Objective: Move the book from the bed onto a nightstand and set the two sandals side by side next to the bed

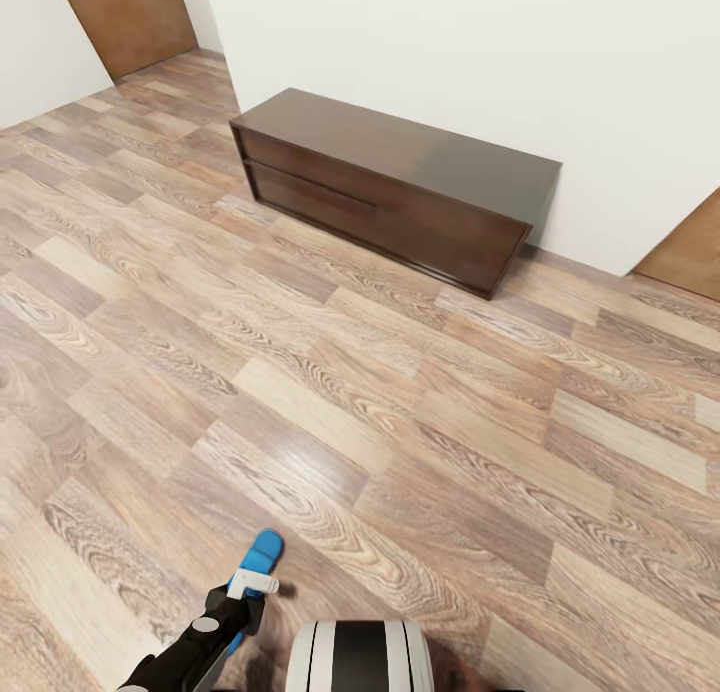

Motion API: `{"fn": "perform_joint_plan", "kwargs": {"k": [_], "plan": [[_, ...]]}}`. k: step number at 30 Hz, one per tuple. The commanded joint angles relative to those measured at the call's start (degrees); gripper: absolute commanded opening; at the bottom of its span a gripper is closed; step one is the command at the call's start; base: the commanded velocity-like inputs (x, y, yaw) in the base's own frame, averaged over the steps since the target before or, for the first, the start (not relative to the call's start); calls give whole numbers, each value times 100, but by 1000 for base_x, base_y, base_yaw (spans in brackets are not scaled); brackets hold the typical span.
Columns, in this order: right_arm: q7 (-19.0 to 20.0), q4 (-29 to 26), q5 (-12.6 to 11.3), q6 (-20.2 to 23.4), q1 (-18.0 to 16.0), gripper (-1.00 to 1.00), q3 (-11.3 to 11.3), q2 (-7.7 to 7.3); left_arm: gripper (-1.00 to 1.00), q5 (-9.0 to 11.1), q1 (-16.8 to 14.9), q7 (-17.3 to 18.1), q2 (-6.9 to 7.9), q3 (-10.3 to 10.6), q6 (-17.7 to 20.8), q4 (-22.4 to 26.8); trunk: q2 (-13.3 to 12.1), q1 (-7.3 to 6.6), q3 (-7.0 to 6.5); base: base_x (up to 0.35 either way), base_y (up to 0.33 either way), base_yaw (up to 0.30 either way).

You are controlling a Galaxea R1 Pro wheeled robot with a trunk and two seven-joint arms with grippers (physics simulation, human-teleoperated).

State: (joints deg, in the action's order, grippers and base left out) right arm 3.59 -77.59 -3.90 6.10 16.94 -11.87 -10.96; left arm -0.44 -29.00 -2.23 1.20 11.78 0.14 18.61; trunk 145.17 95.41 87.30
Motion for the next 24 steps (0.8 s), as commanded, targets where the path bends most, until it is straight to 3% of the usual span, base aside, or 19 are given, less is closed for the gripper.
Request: {"fn": "perform_joint_plan", "kwargs": {"k": [1,24], "plan": [[29,-11,-41,32,2,100,-10,0,-100,-12,-1,-23,4,34,2,3,0,-3,-20,0,0,0],[15,121,-41,-1,2,100,-17,-3,-100,16,-1,-23,3,4,13,-69,-31,-62,-530,0,0,0]]}}
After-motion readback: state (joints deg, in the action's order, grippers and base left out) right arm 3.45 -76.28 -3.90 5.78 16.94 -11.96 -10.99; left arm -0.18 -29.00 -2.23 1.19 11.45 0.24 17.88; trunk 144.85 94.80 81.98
